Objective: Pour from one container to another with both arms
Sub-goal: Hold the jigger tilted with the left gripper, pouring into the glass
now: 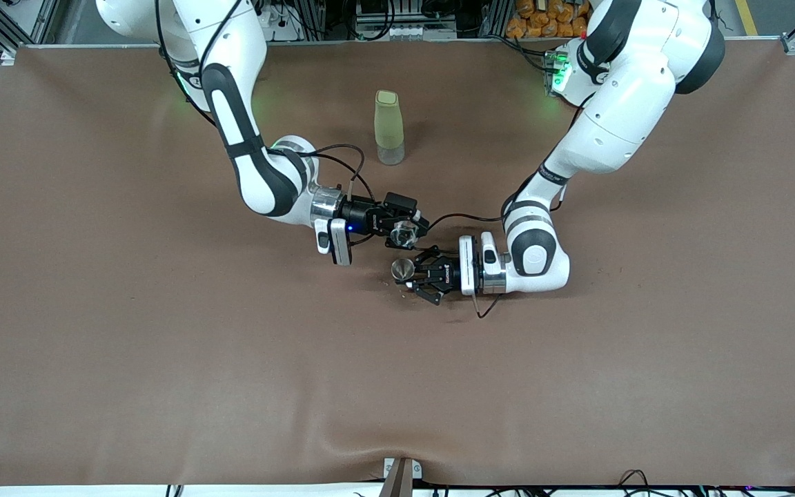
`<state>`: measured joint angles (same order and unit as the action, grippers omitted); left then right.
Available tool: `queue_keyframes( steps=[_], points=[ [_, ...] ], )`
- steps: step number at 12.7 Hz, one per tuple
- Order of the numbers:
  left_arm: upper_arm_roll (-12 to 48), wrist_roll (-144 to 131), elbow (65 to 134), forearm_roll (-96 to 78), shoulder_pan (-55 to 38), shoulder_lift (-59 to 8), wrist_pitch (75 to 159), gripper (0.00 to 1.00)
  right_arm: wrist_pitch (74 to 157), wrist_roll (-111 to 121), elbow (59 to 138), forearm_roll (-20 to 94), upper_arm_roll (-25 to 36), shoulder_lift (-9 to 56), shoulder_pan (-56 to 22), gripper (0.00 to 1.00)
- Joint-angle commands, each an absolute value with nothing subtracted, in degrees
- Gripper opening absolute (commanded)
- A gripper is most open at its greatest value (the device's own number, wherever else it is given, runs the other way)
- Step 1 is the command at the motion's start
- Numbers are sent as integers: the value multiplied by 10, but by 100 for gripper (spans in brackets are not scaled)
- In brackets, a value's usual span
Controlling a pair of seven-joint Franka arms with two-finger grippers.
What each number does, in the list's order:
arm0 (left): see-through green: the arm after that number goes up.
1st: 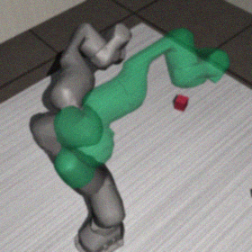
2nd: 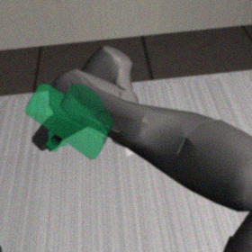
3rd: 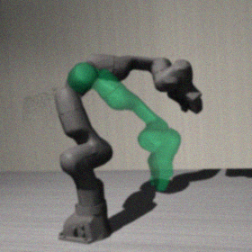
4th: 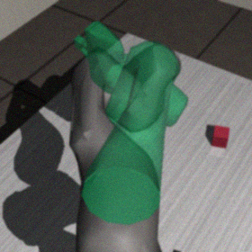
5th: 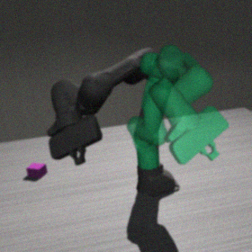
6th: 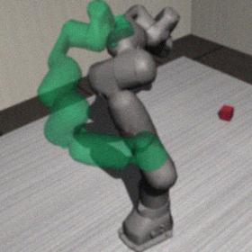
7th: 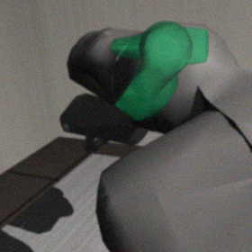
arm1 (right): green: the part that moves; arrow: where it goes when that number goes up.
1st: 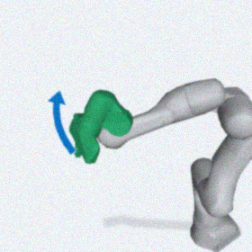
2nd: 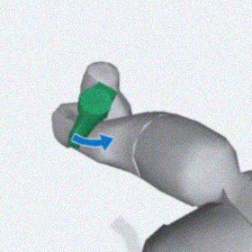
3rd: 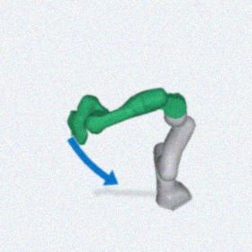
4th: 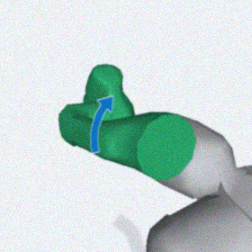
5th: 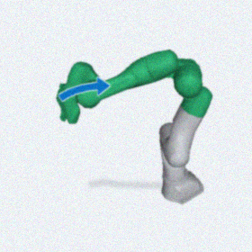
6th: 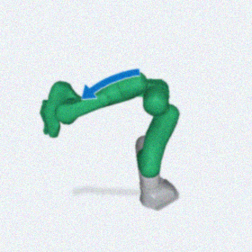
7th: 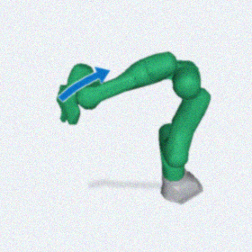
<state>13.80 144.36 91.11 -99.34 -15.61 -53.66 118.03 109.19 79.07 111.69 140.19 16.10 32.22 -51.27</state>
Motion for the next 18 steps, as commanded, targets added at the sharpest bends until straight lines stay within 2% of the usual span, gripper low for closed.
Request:
queue_keyframes(
  steps=[1, 18],
  points=[
    [139, 1439, 925, -996, -154, -518, 1180, 0, 1085, 773, 1129, 1383, 159, 305, -505, 0],
    [142, 1439, 932, -995, -163, -514, 1180, 0, 1085, 666, 1113, 1372, 158, 308, -487, 0]
  ],
)
